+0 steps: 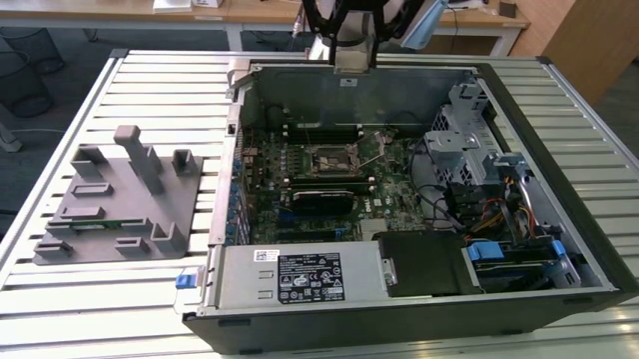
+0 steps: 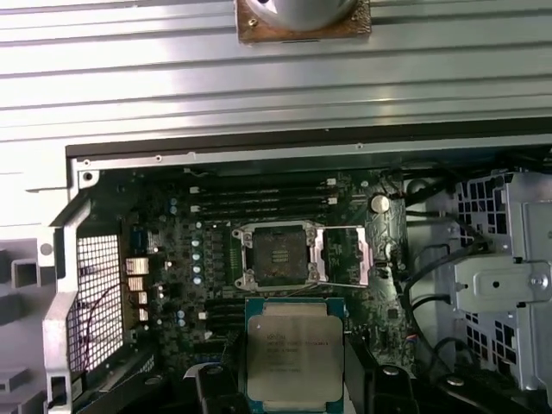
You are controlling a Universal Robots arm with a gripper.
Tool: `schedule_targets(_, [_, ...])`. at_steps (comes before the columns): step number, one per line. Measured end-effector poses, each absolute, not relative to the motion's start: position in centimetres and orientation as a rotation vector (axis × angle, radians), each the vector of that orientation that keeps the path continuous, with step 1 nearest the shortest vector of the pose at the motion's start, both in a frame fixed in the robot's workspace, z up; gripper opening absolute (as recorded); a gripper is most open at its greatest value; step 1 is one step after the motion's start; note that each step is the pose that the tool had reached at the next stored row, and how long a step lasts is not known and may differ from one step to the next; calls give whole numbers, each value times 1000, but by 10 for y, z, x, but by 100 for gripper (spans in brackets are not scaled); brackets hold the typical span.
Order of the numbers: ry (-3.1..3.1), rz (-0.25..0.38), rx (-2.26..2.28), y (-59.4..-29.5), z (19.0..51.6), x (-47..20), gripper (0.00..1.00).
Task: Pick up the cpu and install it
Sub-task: 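Place the cpu into insertion slot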
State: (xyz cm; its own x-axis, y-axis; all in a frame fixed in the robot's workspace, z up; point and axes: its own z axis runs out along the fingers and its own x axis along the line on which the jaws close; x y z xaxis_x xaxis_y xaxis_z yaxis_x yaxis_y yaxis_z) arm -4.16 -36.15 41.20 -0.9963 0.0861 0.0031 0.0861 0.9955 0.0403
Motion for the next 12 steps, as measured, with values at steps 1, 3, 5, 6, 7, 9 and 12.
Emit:
schedule_targets(1, [-3136, -63, -159, -361, 412, -42, 54])
schedule_targets(3, [-3135, -63, -193, -361, 411, -42, 54])
schedule_targets(5, [-3134, -64, -221, -361, 410, -42, 54])
schedule_targets(6, [-3133, -63, -243, -361, 410, -42, 54])
schedule_targets(7, [-3131, -63, -267, -361, 410, -42, 54])
schedule_targets(9, [-3128, -64, -313, -361, 409, -42, 54])
schedule_targets(12, [-3123, -63, -367, -361, 408, -42, 54])
